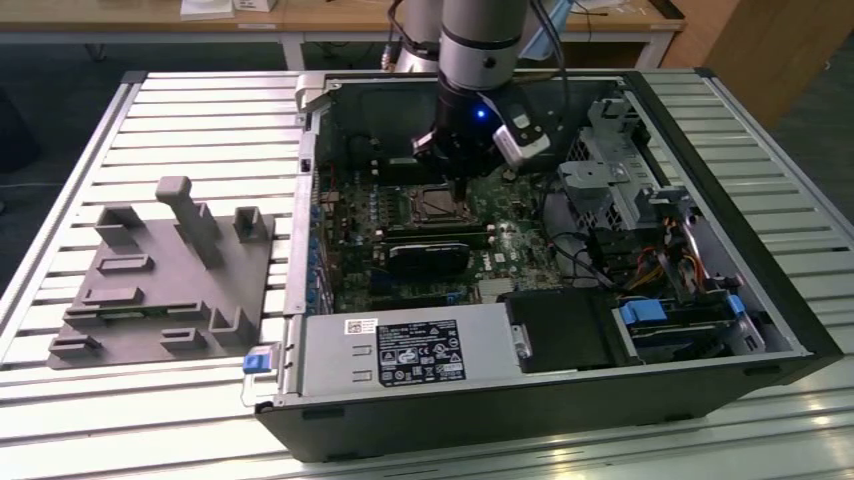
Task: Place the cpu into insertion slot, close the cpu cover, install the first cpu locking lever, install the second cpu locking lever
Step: 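Install the second cpu locking lever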
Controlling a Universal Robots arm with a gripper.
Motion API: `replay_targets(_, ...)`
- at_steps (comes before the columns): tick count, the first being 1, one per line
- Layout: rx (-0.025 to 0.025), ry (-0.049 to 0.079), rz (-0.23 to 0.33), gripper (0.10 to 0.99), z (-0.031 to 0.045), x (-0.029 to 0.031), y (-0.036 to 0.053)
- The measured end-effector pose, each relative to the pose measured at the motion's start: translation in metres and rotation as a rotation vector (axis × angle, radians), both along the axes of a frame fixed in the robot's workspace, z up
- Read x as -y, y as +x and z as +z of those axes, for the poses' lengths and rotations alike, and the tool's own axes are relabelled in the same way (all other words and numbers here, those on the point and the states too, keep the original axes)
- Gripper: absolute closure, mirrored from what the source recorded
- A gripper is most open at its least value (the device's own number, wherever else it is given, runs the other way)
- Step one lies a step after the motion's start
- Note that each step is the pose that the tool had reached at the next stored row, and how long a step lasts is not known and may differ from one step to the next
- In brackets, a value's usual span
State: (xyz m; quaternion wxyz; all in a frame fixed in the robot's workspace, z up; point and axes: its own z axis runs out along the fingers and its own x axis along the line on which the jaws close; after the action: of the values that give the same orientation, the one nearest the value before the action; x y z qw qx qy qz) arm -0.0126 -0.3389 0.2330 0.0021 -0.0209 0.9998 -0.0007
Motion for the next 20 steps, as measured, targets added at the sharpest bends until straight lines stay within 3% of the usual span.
replay_targets(3, -0.0009, 0.0, 0.0, 0.98, 0.0, 0.0037, 0.0)
replay_targets(4, -0.0035, 0.001, 0.0, 0.98, 0.0, 0.0044, 0.0002)
replay_targets(8, -0.0236, 0.006, 0.0, 0.98, 0.0, 0.0066, 0.0016)
replay_targets(9, -0.0265, 0.007, 0.0, 0.98, 0.0, 0.0072, 0.0017)
replay_targets(17, -0.0284, 0.011, 0.0, 0.98, 0.0, 0.0201, 0.0016)
replay_targets(18, -0.0286, 0.016, 0.0, 0.98, 0.0, 0.022, 0.0016)
replay_targets(20, -0.0298, 0.047, 0.001, 0.98, 0.0, 0.0238, 0.0016)
